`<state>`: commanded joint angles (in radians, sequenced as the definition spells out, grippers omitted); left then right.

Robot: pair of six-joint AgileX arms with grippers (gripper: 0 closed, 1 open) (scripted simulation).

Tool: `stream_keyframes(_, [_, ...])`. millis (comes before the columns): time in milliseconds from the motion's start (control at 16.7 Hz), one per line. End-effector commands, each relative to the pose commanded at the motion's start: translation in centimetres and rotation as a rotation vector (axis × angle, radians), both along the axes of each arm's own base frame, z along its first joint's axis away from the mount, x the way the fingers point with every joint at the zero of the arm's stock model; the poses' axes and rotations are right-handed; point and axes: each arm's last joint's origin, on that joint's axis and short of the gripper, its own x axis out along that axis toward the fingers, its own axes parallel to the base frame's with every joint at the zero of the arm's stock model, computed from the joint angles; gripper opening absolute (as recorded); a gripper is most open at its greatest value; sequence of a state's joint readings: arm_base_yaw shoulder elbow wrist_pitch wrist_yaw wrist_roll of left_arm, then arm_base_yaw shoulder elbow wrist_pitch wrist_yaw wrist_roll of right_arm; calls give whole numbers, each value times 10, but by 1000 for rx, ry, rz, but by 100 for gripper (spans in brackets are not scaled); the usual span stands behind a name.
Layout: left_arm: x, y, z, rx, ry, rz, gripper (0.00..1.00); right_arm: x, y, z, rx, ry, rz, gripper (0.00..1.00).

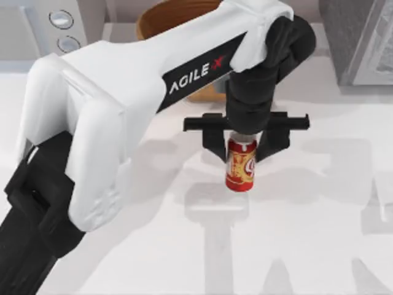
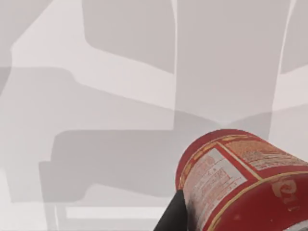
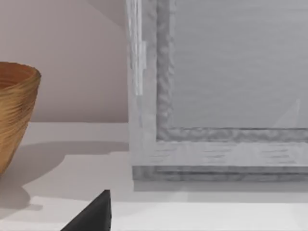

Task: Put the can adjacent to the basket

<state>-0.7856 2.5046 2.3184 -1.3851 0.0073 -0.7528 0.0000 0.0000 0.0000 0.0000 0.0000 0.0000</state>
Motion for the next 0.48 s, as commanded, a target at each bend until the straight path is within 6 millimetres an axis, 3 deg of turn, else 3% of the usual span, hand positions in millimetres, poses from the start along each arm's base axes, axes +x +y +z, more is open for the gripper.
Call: stream_keyframes(480, [0,0,0,0,0,0,98,0,0,0,0,0,0,100])
